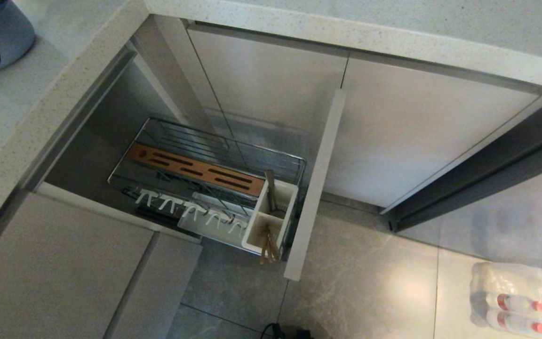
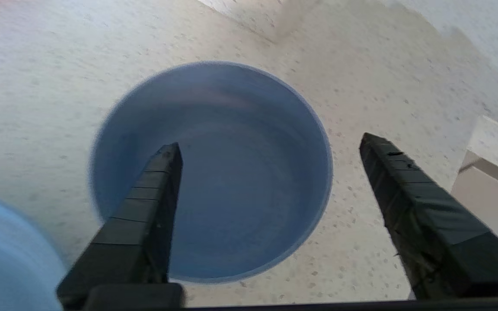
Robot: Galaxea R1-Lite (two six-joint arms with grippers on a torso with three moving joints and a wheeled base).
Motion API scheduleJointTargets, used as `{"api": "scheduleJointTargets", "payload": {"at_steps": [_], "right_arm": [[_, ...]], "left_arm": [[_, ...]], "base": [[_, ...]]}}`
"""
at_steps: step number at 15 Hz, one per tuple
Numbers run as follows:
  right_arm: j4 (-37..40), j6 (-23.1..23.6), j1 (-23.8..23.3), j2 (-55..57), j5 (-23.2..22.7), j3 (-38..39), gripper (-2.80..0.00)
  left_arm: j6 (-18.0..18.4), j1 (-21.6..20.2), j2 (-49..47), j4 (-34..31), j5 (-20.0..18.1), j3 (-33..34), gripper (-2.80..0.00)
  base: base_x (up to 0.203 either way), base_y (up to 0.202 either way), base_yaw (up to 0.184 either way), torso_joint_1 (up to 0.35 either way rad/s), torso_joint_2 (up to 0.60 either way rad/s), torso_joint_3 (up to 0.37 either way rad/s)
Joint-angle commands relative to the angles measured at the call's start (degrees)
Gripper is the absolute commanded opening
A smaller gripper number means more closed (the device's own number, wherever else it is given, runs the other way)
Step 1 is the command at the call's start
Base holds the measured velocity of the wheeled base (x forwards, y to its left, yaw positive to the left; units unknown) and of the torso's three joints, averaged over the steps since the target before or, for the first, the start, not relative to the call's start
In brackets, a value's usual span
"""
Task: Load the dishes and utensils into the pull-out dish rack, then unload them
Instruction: Pick up the bowl and place it in the cupboard
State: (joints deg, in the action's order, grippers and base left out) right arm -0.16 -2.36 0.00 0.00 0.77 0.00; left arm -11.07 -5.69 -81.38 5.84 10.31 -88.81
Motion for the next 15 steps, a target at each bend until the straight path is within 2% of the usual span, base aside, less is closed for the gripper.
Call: {"api": "scheduleJointTargets", "payload": {"at_steps": [1,3,15], "right_arm": [[-0.02,-0.02,0.00,0.09,0.02,0.00,-2.80],[-0.02,-0.02,0.00,0.09,0.02,0.00,-2.80],[-0.02,-0.02,0.00,0.09,0.02,0.00,-2.80]], "left_arm": [[-0.13,-0.02,-0.54,0.05,-0.66,-0.05,0.00],[-0.36,-0.02,-0.89,0.04,-1.79,0.04,0.00],[-0.27,-0.10,-1.59,0.05,-2.23,0.13,0.00]], "base": [[0.000,0.000,0.000,0.000,0.00,0.000],[0.000,0.000,0.000,0.000,0.00,0.000],[0.000,0.000,0.000,0.000,0.00,0.000]]}}
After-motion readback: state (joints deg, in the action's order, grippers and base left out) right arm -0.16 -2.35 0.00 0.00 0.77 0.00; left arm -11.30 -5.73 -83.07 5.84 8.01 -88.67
